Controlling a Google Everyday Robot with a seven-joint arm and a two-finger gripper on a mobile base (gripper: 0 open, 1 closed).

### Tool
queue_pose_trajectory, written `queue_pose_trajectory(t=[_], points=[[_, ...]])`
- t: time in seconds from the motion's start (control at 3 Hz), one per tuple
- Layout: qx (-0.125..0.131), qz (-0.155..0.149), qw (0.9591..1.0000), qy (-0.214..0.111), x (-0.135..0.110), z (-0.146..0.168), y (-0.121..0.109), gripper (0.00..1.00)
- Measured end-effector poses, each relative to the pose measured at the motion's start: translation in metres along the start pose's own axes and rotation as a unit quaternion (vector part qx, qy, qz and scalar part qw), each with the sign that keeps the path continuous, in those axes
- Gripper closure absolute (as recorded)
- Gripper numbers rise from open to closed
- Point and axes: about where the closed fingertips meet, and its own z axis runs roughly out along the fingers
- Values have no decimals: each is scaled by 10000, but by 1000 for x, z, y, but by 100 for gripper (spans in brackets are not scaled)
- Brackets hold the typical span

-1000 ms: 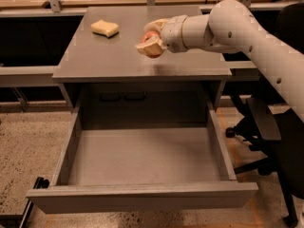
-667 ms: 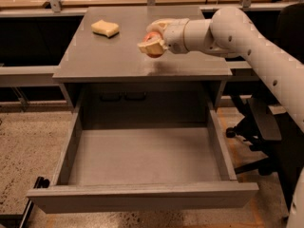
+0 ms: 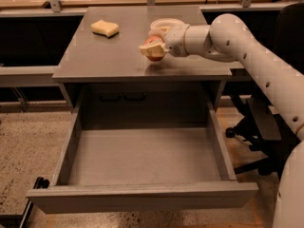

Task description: Pick apple from top drawer and place on counter

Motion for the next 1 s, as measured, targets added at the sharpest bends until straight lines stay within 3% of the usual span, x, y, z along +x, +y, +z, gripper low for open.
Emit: queue_pose_trajectory(t=[0.33, 0.67, 1.0], points=[[34, 211, 9998, 39, 9, -2, 1, 12], [33, 220, 9997, 36, 10, -5, 10, 0], [78, 248, 9997, 18, 13, -9, 17, 0]])
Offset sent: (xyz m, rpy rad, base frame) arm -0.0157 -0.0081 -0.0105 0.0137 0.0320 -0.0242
